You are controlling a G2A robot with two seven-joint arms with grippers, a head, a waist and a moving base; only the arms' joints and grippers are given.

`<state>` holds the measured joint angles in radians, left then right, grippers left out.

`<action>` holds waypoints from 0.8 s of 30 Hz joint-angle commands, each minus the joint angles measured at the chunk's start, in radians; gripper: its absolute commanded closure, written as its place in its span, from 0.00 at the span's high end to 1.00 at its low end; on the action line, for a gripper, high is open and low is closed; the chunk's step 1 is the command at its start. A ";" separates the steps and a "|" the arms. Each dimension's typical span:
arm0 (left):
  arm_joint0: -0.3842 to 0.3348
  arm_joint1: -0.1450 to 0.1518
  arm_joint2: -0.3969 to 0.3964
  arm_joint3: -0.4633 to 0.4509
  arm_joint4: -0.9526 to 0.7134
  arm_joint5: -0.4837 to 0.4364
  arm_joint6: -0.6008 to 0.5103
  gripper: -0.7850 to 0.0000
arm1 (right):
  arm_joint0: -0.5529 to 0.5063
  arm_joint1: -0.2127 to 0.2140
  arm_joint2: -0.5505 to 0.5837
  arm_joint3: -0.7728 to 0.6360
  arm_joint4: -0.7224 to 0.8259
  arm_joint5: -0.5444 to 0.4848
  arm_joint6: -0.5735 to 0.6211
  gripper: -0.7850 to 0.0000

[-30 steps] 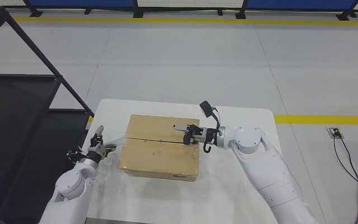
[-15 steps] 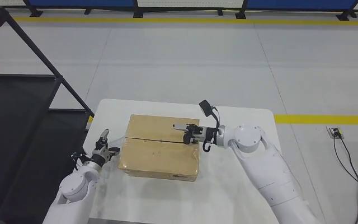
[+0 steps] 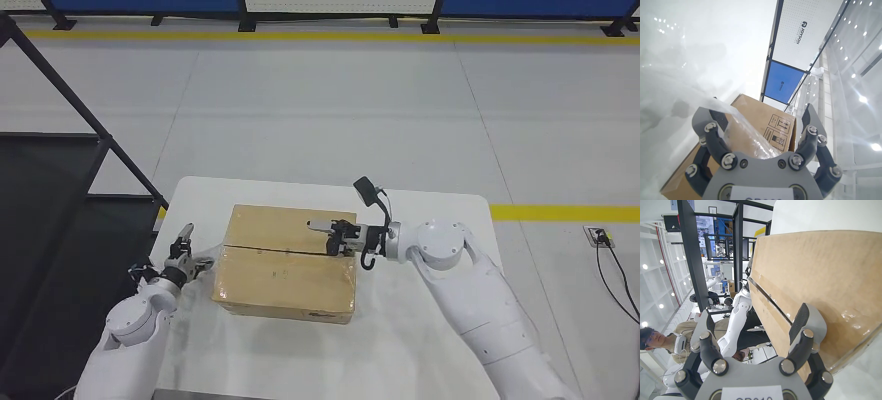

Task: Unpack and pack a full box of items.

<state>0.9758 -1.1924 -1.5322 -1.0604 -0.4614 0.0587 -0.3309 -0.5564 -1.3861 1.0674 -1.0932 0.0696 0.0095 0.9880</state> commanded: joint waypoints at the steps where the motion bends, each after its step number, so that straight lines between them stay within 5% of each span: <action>1: 0.001 0.001 -0.006 0.000 0.000 -0.018 -0.006 1.00 | -0.002 0.001 0.001 -0.001 0.001 0.001 -0.001 1.00; 24: 0.185 0.014 -0.125 -0.328 -0.012 -0.089 0.085 1.00 | 0.001 0.007 -0.007 0.023 0.026 -0.024 0.003 1.00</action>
<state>1.1535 -1.1781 -1.6554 -1.3742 -0.4758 -0.0257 -0.2482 -0.5551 -1.3790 1.0605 -1.0710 0.0940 -0.0139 0.9909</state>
